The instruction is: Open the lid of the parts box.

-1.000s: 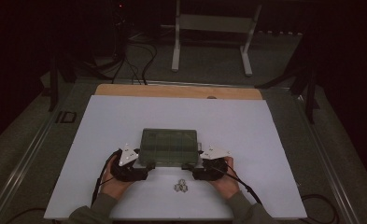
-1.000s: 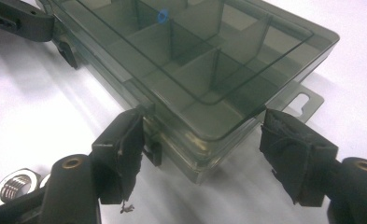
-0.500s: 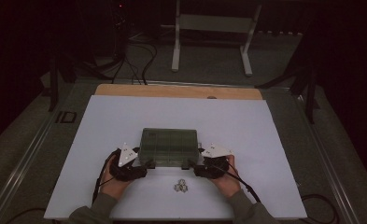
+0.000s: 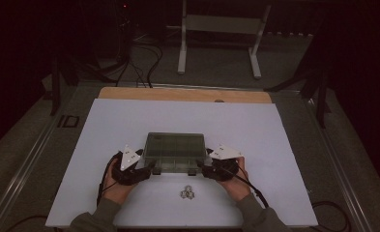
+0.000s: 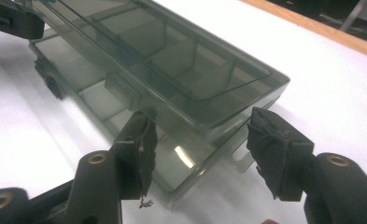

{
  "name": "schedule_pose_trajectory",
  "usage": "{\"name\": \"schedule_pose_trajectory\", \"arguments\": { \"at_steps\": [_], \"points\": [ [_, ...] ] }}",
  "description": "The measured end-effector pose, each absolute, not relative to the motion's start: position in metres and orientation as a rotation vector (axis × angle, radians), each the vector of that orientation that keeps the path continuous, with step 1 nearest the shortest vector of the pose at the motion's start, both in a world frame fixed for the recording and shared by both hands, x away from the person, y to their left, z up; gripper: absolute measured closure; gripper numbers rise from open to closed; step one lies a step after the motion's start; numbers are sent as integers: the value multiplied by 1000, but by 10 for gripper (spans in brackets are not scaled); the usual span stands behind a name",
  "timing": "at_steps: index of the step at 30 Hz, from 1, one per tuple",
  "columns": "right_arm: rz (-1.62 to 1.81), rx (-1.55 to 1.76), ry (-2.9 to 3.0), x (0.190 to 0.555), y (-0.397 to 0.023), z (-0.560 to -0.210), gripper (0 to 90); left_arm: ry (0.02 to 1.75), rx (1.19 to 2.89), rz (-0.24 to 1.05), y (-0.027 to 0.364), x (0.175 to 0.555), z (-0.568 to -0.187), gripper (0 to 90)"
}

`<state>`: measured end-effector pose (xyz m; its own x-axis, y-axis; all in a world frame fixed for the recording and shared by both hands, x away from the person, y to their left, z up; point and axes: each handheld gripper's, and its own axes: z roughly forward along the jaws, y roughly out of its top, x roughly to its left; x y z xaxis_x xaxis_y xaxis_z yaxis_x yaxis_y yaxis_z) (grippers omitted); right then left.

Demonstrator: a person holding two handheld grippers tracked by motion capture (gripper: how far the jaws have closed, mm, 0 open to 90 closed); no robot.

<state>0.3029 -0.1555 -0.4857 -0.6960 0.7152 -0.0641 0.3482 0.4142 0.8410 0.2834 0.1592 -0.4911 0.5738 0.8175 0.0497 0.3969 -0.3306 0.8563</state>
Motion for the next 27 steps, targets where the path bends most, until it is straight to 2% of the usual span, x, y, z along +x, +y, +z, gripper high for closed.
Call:
{"name": "schedule_pose_trajectory", "arguments": {
  "at_steps": [6,18,27],
  "points": [
    [1201,897,2234,307,-155,-477,455,978,1914,651,160,287,-482,412],
    [1206,913,2189,318,-155,-463,570,962,1890,717,156,299,-464,540],
    [1204,928,2162,326,-153,-454,597,966,1886,755,154,309,-456,592]
  ]
}}
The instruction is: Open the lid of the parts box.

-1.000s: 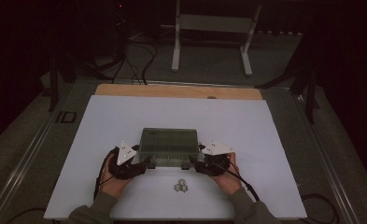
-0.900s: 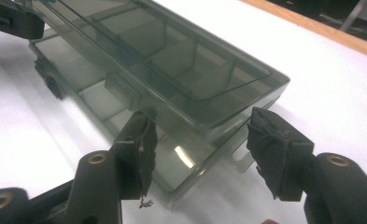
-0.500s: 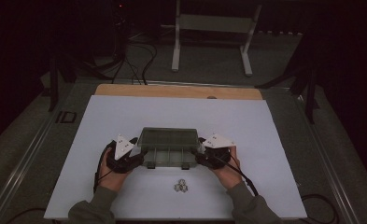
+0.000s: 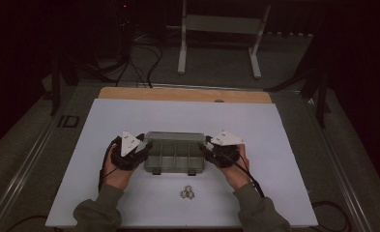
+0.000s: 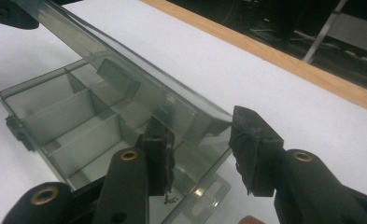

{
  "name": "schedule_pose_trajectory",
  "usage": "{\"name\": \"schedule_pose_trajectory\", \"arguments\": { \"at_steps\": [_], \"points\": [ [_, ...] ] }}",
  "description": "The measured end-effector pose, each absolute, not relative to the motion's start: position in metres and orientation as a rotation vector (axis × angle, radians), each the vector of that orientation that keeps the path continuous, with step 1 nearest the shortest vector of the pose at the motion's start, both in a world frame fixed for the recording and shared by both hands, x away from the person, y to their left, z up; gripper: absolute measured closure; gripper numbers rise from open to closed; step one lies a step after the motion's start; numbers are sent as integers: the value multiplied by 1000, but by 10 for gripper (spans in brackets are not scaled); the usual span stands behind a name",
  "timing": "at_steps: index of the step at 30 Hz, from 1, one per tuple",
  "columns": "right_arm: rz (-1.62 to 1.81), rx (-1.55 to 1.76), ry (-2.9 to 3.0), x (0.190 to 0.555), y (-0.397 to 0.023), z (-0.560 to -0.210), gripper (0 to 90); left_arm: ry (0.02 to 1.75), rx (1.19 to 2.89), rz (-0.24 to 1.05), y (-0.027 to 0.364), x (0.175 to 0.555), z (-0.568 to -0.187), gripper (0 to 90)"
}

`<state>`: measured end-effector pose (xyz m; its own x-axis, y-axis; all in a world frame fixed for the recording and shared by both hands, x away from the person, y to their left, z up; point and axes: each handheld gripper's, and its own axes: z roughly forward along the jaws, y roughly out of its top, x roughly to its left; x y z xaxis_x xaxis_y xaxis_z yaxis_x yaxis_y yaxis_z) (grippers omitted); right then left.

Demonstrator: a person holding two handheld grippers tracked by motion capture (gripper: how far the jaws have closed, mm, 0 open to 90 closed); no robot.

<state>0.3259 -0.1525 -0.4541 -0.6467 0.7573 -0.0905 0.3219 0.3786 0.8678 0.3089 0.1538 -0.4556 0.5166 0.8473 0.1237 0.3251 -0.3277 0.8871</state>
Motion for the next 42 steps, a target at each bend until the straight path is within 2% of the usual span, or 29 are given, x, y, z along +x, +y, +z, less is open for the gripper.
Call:
{"name": "schedule_pose_trajectory", "arguments": {
  "at_steps": [8,21,42],
  "points": [
    [1199,953,2150,336,-153,-446,649,980,1871,758,153,318,-448,617],
    [1171,1034,2146,359,-148,-432,669,1029,1826,754,154,335,-440,683],
    [1145,1157,2126,385,-147,-441,742,1119,1821,742,151,366,-448,749]
  ]
}}
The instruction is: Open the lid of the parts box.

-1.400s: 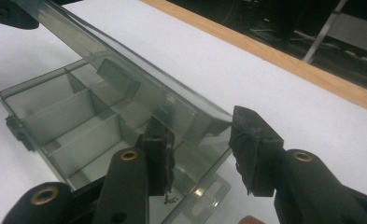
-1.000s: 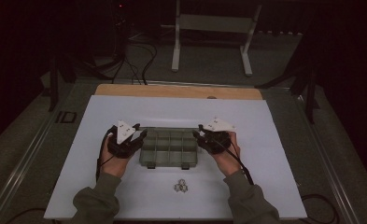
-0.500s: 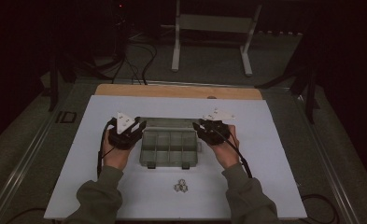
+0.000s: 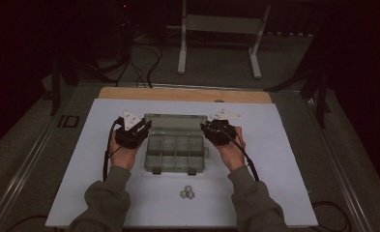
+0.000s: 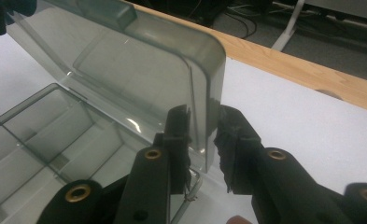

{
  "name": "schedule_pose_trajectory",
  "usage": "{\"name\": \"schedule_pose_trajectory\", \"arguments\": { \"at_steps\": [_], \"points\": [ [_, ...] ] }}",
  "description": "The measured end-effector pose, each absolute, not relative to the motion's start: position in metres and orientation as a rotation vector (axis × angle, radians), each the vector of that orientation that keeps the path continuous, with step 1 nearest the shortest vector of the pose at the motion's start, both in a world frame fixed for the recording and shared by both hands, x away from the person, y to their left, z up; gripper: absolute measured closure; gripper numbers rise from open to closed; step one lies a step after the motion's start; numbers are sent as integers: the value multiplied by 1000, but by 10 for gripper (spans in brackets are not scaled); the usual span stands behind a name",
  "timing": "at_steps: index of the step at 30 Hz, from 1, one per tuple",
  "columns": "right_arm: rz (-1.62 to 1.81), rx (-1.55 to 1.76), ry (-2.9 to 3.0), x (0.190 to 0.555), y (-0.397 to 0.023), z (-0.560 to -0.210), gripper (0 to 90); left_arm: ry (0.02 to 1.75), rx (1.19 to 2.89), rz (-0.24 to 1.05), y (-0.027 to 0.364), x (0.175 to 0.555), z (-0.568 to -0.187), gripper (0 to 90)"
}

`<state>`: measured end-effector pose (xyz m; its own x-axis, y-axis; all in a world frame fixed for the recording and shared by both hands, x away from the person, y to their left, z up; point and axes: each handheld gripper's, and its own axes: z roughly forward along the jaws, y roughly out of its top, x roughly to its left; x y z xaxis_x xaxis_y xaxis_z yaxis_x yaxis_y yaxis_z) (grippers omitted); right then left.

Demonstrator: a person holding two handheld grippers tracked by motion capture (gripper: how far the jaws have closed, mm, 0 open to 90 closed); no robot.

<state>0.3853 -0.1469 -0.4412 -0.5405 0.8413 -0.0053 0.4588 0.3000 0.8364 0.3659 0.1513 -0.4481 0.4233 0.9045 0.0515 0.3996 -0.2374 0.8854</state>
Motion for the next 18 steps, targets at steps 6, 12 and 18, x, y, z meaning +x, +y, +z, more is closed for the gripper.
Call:
{"name": "schedule_pose_trajectory", "arguments": {
  "at_steps": [6,12,18],
  "points": [
    [1143,1181,2124,391,-147,-446,748,1142,1843,753,148,371,-455,756],
    [1115,1201,2137,397,-145,-454,751,1171,1857,750,146,378,-463,758],
    [1102,1225,2148,403,-145,-461,764,1185,1868,752,144,383,-468,760]
  ]
}}
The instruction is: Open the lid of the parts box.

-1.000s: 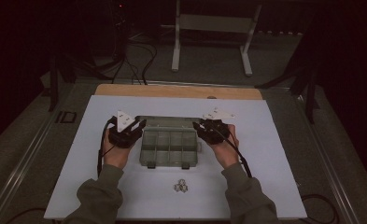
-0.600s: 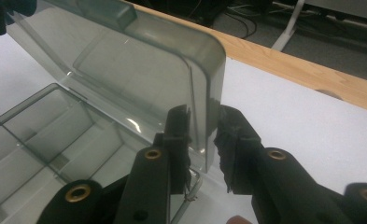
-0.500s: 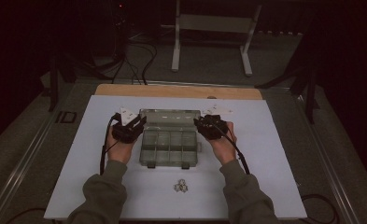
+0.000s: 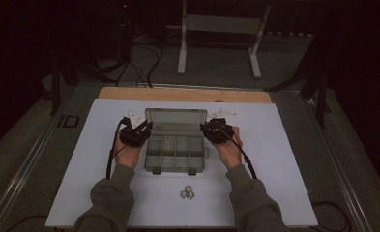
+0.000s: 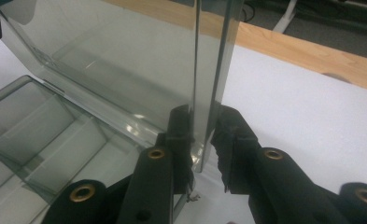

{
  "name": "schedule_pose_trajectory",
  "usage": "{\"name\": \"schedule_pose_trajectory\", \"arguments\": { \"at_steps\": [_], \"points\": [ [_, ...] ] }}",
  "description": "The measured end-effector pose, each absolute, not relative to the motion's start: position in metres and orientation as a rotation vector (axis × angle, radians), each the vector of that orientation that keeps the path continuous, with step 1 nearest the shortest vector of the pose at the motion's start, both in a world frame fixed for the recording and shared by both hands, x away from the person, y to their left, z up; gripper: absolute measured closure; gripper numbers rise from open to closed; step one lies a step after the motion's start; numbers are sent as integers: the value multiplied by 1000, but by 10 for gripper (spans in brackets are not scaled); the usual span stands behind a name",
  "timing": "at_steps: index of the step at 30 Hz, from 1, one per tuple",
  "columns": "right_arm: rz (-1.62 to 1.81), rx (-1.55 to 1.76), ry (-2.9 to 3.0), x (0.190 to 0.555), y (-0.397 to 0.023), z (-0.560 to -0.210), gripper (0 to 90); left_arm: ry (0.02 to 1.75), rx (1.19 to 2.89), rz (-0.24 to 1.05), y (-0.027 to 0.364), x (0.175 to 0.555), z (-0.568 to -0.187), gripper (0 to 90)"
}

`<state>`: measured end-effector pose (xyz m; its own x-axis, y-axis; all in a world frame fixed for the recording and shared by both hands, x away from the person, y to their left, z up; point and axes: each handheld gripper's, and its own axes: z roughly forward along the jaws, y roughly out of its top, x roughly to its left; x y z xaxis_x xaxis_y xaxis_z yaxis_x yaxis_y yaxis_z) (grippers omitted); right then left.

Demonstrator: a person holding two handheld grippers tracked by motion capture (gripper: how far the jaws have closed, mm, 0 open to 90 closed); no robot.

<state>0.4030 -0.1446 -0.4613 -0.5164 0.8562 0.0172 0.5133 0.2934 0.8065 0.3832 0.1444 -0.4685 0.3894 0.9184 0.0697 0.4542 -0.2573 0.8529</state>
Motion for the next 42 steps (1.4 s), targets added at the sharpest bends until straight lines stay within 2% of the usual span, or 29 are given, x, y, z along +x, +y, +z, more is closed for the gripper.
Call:
{"name": "schedule_pose_trajectory", "arguments": {
  "at_steps": [39,42],
  "points": [
    [1005,1311,2215,423,-140,-492,772,1273,1980,696,139,402,-498,758],
    [992,1317,2212,424,-140,-493,774,1285,1990,694,140,404,-501,795]
  ]
}}
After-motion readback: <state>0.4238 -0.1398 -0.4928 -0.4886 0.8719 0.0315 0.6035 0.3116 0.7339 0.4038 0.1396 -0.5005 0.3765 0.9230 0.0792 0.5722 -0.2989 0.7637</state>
